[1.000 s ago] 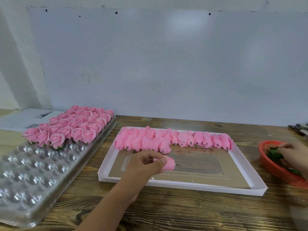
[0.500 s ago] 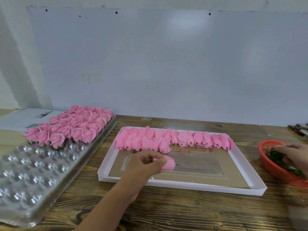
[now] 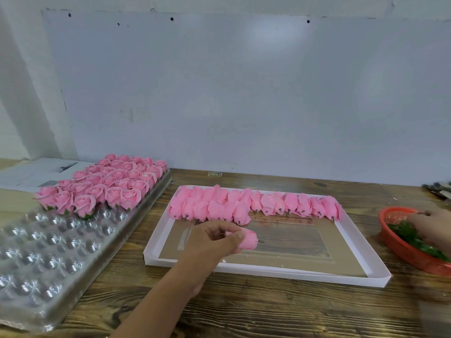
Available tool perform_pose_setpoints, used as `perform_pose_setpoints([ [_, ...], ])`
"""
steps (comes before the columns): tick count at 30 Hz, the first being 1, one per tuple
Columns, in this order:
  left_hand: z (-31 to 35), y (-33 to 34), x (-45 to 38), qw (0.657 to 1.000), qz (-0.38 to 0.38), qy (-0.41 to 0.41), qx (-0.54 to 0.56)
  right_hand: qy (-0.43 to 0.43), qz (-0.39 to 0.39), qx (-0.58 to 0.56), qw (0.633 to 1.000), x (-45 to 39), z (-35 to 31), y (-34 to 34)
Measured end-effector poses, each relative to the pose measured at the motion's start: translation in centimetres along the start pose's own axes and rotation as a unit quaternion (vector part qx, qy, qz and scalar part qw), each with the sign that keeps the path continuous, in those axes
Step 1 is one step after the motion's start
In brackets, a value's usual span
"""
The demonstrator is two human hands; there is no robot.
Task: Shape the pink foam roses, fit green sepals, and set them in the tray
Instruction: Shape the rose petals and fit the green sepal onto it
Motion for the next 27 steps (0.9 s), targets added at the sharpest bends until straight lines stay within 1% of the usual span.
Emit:
perform_pose_setpoints([
  [4,0.0,0.1,0.1,1.0,-0.002,0.0,-0.003,-0.004,0.007,0.017,1.0,-0.4,-0.1,0.0],
  [8,0.2,0.1,0.1,1.0,-0.006,0.0,0.005,-0.018,0.055,0.028,0.998,-1.8,0.2,0.0],
  [12,0.2,0.1,0.1,1.0,-0.008,0.001,0.011,0.02,0.109,-0.032,0.993,-4.4,2.5,0.0],
  [14,0.2,0.2,0.1,1.0,-0.012,0.003,0.016,0.041,0.115,-0.067,0.99,-5.7,4.0,0.4],
  [16,0.3,0.3,0.2,1.0,-0.018,0.003,0.018,0.052,0.119,-0.077,0.989,-5.3,4.3,0.6],
  [18,0.2,0.4,0.2,1.0,-0.02,0.002,0.019,0.048,0.124,-0.082,0.988,-2.7,3.1,0.1],
  [22,0.1,0.3,0.1,1.0,-0.019,-0.007,0.024,0.016,0.142,-0.1,0.985,5.9,-2.3,-1.6],
  [24,0.1,0.3,0.1,0.999,-0.019,-0.01,0.032,-0.014,0.153,-0.104,0.983,9.8,-5.1,-2.3],
  [26,0.1,0.3,0.1,0.999,-0.016,-0.014,0.037,-0.059,0.139,-0.146,0.978,13.7,-8.2,-2.4],
  [27,0.1,0.3,0.1,0.999,-0.017,-0.018,0.042,-0.074,0.118,-0.185,0.973,15.4,-9.5,-2.1],
])
Point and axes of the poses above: each hand's wrist, its own x-axis away from the middle knuckle, its own y-axis out of the palm, z = x × y, the point moved 6 cm from there along -x, towards the middle knuckle
